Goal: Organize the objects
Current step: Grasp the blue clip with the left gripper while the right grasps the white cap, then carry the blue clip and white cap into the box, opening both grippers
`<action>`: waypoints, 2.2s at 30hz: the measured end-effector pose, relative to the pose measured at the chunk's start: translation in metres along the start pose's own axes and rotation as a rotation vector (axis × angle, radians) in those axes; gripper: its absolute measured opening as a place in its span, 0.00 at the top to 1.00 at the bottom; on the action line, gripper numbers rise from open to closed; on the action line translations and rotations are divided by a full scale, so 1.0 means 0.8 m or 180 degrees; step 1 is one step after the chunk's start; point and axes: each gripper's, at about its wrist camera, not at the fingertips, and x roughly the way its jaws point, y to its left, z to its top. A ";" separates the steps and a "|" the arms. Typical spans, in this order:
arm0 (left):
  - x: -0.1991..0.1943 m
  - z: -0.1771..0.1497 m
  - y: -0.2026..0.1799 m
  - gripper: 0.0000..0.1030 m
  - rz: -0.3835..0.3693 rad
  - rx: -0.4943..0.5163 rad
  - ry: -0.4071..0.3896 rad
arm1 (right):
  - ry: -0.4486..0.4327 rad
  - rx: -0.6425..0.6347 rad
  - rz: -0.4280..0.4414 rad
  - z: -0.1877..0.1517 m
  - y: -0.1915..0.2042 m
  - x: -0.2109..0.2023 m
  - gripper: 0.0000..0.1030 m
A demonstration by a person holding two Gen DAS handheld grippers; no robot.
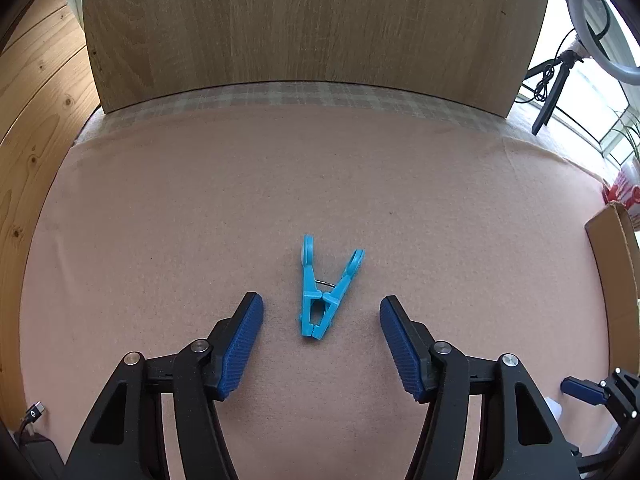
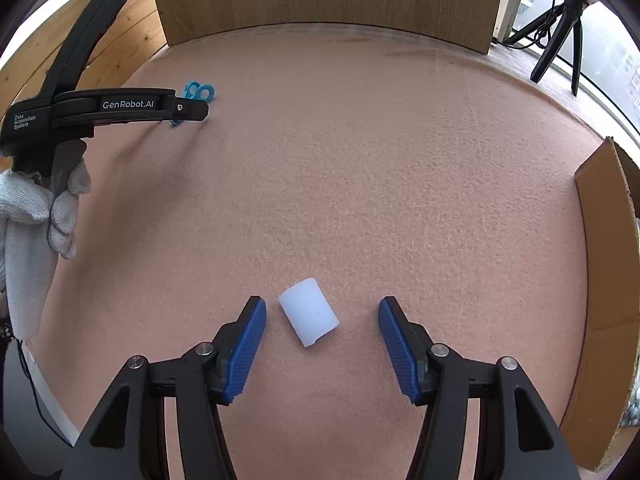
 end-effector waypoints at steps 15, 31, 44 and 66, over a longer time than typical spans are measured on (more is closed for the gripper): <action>-0.010 -0.015 -0.004 0.83 -0.0146 -0.0095 -0.0042 | -0.0002 0.0066 -0.0008 -0.011 0.000 -0.010 0.88; -0.060 -0.096 -0.113 0.83 -0.0542 -0.0008 -0.0078 | -0.0412 0.0858 0.0237 -0.080 -0.106 -0.101 0.92; -0.109 -0.057 -0.286 0.83 -0.0824 0.0475 -0.0365 | -0.1004 0.1276 0.0026 -0.116 -0.231 -0.207 0.92; -0.042 0.009 -0.513 0.83 -0.1017 0.0944 -0.0259 | -0.1170 0.1343 -0.0216 -0.112 -0.343 -0.207 0.92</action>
